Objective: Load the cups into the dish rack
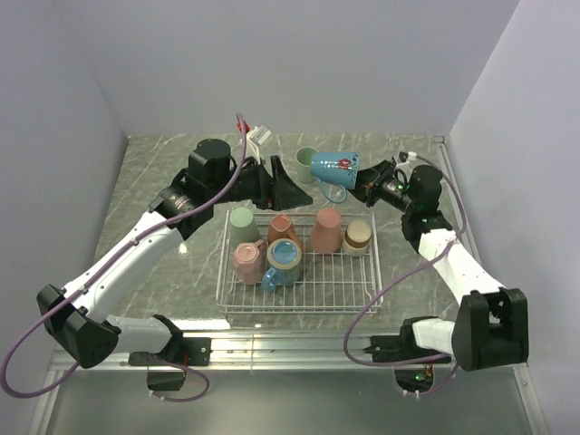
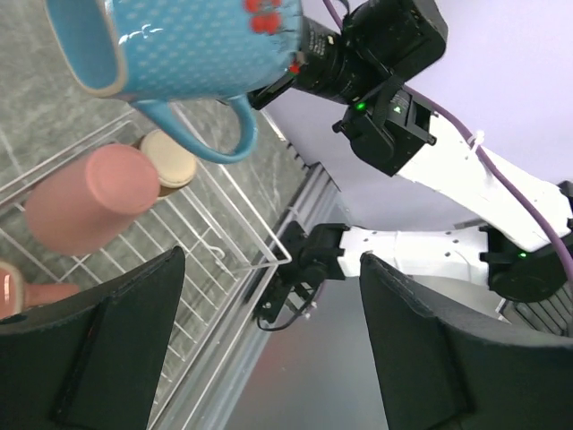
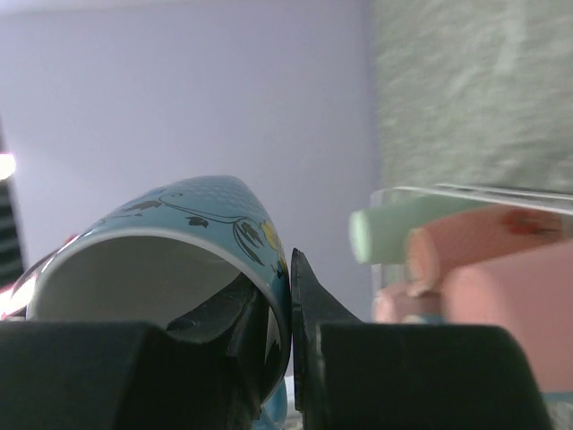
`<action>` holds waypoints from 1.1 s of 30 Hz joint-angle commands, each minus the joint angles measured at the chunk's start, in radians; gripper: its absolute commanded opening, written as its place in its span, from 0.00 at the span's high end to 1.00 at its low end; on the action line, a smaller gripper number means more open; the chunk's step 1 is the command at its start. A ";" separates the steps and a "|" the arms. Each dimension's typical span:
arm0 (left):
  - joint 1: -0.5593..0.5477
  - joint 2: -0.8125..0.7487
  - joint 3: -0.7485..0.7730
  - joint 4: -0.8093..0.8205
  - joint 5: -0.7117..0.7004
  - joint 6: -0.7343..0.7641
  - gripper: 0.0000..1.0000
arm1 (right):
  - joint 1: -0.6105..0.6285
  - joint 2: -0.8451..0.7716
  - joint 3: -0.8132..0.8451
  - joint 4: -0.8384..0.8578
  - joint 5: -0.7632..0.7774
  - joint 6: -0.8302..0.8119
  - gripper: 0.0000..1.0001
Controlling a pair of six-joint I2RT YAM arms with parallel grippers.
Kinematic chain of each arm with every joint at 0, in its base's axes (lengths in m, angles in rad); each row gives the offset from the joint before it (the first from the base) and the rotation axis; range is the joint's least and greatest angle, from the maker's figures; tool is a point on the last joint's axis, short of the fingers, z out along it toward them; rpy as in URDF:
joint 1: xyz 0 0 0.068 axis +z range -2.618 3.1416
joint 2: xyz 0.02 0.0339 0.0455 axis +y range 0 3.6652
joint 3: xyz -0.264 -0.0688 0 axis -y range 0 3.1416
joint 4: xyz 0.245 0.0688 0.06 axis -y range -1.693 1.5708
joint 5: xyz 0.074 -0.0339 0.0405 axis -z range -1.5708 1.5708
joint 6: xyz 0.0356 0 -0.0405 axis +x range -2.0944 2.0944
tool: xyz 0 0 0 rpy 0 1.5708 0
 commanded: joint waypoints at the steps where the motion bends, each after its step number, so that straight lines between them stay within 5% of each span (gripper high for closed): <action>1: 0.002 -0.034 -0.005 0.099 0.065 -0.018 0.17 | 0.042 -0.115 0.050 0.315 -0.045 0.131 1.00; 7: 0.002 -0.040 -0.040 0.128 0.048 -0.021 0.19 | 0.131 -0.130 -0.014 0.441 0.007 0.254 1.00; 21: 0.016 -0.062 -0.034 0.246 0.097 -0.064 0.34 | 0.248 -0.110 -0.014 0.403 0.044 0.249 1.00; 27: 0.014 -0.046 -0.071 0.393 0.152 -0.158 0.67 | 0.330 -0.046 0.017 0.458 0.079 0.257 1.00; 33: 0.016 -0.025 -0.071 0.426 0.178 -0.184 0.57 | 0.375 0.008 0.004 0.572 0.098 0.295 1.00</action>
